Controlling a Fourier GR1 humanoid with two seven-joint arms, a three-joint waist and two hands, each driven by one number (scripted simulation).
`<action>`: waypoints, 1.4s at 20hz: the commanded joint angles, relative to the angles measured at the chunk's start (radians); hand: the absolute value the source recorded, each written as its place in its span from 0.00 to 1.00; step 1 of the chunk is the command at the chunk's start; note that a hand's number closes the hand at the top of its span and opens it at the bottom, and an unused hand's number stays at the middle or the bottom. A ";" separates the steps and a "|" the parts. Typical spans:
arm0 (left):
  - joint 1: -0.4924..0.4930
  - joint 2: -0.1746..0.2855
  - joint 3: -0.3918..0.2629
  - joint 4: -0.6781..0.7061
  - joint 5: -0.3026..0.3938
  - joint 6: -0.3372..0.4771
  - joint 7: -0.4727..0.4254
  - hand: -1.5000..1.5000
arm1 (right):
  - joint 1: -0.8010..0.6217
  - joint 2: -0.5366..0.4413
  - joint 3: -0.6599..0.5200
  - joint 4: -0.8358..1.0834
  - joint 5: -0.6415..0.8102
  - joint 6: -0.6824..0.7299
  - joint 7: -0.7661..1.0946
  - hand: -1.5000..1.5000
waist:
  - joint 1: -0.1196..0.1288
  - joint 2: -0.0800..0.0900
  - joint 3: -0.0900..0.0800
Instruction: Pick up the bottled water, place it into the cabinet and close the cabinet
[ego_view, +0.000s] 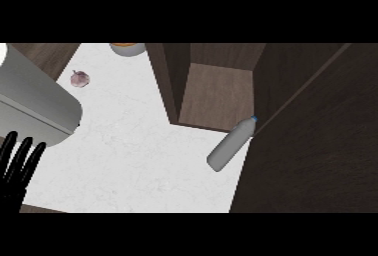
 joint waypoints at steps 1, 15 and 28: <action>0.003 0.025 0.017 -0.003 0.013 -0.035 0.005 0.00 | -0.108 0.023 0.162 -0.026 0.030 0.044 0.110 1.00 | 0.042 0.011 -0.002; -0.020 0.068 0.047 0.021 0.046 -0.080 0.031 0.00 | -0.320 -0.053 0.076 -0.024 0.024 0.107 0.151 1.00 | 0.086 0.011 -0.013; -0.033 0.087 0.072 0.037 0.061 -0.095 0.040 0.00 | -0.384 -0.056 0.038 -0.010 -0.025 0.100 0.178 1.00 | 0.067 0.016 -0.014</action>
